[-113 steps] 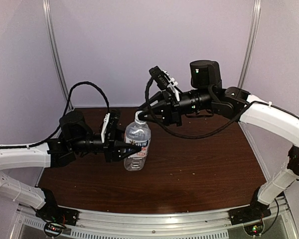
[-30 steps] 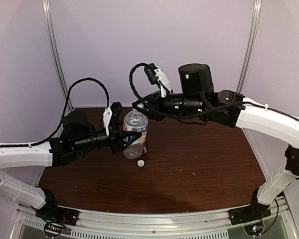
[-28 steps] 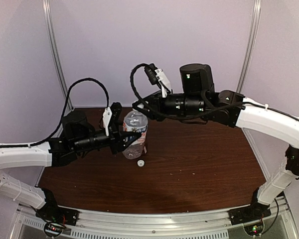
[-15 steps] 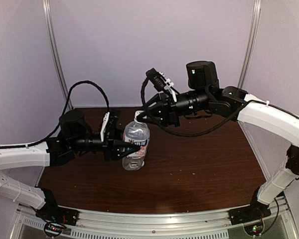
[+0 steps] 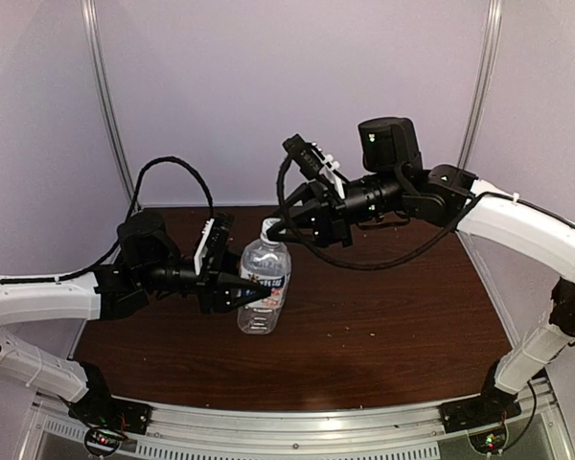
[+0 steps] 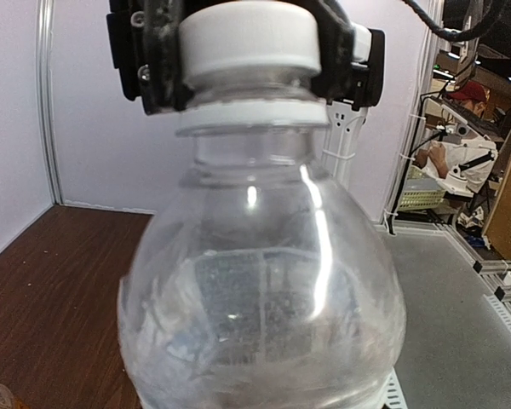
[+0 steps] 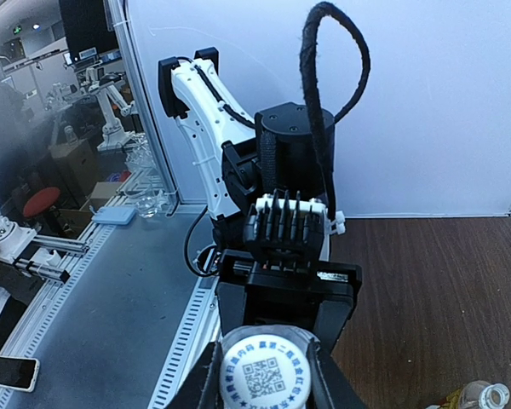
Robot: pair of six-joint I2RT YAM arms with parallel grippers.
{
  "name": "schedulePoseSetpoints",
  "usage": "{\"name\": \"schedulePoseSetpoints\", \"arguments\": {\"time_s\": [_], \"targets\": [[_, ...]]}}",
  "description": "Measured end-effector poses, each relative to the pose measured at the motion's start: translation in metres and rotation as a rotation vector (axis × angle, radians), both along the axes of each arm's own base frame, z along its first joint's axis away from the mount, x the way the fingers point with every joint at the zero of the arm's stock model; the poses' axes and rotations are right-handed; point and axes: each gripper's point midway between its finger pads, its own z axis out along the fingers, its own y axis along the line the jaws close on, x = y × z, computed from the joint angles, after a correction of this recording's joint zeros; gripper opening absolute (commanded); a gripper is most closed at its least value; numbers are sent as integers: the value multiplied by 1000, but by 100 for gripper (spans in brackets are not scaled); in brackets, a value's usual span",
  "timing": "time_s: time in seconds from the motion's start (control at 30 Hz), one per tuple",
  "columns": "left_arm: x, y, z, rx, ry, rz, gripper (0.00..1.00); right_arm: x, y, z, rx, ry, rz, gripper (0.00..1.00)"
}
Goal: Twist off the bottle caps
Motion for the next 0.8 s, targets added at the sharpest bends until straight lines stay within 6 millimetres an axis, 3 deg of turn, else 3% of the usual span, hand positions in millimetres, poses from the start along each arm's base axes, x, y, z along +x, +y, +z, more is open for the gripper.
{"name": "schedulePoseSetpoints", "arguments": {"time_s": [0.57, 0.8], "targets": [[-18, -6, -9, 0, 36, -164, 33, -12, -10, 1, -10, -42, 72, 29], [-26, -5, -11, 2, 41, -215, 31, 4, -16, 9, -1, -57, 14, 28]]}}
